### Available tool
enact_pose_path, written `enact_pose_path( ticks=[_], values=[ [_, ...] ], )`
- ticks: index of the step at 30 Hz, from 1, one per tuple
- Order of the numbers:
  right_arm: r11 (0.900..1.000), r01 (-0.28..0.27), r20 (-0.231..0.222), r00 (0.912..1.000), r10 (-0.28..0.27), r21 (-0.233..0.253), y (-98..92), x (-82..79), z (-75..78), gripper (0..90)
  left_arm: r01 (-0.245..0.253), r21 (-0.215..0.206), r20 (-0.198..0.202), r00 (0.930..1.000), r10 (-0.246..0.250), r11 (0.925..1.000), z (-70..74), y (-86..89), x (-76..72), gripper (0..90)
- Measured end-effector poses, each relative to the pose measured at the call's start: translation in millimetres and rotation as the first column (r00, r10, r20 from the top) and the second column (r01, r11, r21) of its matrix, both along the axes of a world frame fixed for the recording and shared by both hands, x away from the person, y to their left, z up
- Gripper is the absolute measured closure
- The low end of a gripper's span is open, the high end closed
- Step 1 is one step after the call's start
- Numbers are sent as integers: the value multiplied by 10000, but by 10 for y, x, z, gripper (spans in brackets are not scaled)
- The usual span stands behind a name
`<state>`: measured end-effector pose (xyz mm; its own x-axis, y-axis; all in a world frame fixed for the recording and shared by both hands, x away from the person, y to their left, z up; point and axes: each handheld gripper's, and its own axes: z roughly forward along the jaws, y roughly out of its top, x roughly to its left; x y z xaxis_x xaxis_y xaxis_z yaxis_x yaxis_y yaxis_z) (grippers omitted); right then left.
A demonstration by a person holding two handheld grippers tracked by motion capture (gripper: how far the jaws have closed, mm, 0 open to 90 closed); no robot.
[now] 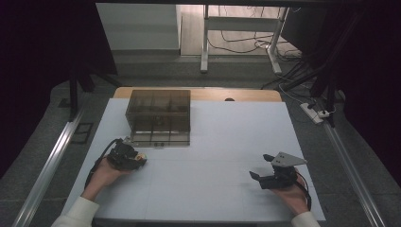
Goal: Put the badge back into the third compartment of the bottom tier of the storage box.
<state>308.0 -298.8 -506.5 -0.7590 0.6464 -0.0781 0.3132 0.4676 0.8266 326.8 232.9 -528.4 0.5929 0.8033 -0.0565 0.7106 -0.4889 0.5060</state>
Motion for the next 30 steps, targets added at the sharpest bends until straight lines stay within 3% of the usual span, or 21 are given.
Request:
enact_pose_path(
  ticks=[17, 20, 21, 22, 23, 25, 26, 28, 30],
  values=[
    [9999, -80, -59, 10000, 80, -99, 9, 4, -8, 133, 162, 102, 176, 9997, -164, 9998, -4, -6, -11, 462],
    [9999, -81, -46, 10000, 80, -112, 11, 4, -9, 133, 173, -100, 276, 9995, -170, 9998, 17, 6, -18, 466],
    [9999, -82, -46, 10000, 81, -114, 11, 4, -9, 133, -72, -359, 823, 9966, 102, 9993, 61, 34, -42, 540],
    [9999, -78, -43, 10000, 78, -114, 10, 4, -9, 133, -155, -692, 949, 9952, 221, 9975, 106, 69, -48, 694],
    [9999, -73, -47, 10000, 72, -114, 9, 4, -9, 133, -207, -661, 1010, 9945, 274, 9976, 125, 81, -53, 747],
    [9999, -74, -47, 10000, 73, -102, 8, 5, -9, 133, -178, -204, 831, 9964, 194, 9996, 85, 70, -49, 744],
    [9999, -76, -40, 10000, 76, -118, 9, 5, -9, 133, -67, -126, 568, 9984, 74, 9999, 47, 61, -37, 676],
    [9999, -81, -40, 10000, 81, -123, 10, 5, -9, 133, -24, -354, 523, 9986, 43, 9994, 24, 55, -24, 671],
    [9999, -49, -2, 10000, 49, -147, 10, -1, -2, 133, -35, -324, 526, 9986, 52, 9995, 30, 48, -16, 625]
  ],
)
